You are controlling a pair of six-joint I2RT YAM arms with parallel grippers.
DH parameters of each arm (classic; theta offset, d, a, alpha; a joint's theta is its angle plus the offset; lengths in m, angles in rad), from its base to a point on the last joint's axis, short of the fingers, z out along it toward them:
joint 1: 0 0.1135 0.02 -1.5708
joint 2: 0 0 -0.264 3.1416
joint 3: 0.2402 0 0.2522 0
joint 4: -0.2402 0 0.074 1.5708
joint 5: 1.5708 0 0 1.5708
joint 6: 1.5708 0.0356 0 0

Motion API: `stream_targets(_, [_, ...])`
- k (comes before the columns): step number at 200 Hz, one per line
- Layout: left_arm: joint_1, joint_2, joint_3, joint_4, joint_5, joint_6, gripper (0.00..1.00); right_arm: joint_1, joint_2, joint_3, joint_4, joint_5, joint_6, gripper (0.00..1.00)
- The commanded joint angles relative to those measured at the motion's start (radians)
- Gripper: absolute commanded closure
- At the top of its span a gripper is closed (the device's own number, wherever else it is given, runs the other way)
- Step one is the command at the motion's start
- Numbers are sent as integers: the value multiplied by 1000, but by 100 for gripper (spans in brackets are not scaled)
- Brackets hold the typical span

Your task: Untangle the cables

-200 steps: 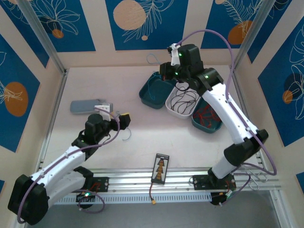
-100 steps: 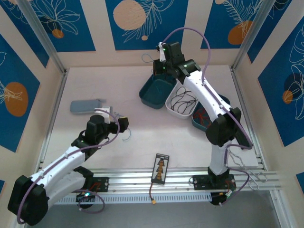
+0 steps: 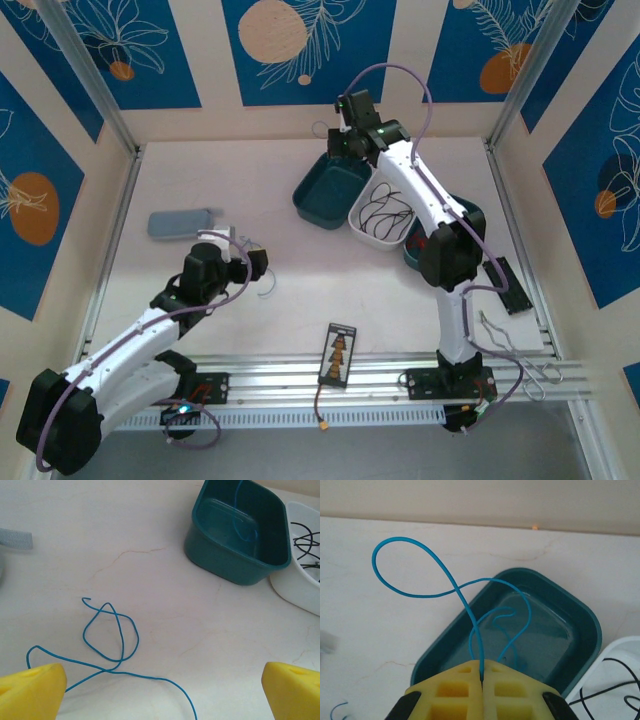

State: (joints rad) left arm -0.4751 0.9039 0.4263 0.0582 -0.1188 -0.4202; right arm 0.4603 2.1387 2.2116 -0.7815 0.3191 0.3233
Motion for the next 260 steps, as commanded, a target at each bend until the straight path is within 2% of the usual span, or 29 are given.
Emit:
stream_targets(1, [7,-9,-1,-24,-25,-6,0,-3,38,37,-59,16,28,100])
stream_targets(78, [9,14,-1,-21,-34,-20,0,-12,130,24,-134,-42,89,98])
stream_targets(110, [9,34,11,-59,-78,-50,0,-24,139,-8,-145,-53,111,97])
stream_targets(188, [29,109,51,-115,-73,-92,0,-35,132,-31,-154,-122,123,67])
stream_targets(212, [41,125,59,-140,-85,-116,0,-29,99,-60,-150,-142,120,63])
stream_targets(260, [83,138,70,-194,-108,-157,0,39,-39,-203,-104,-156,106,61])
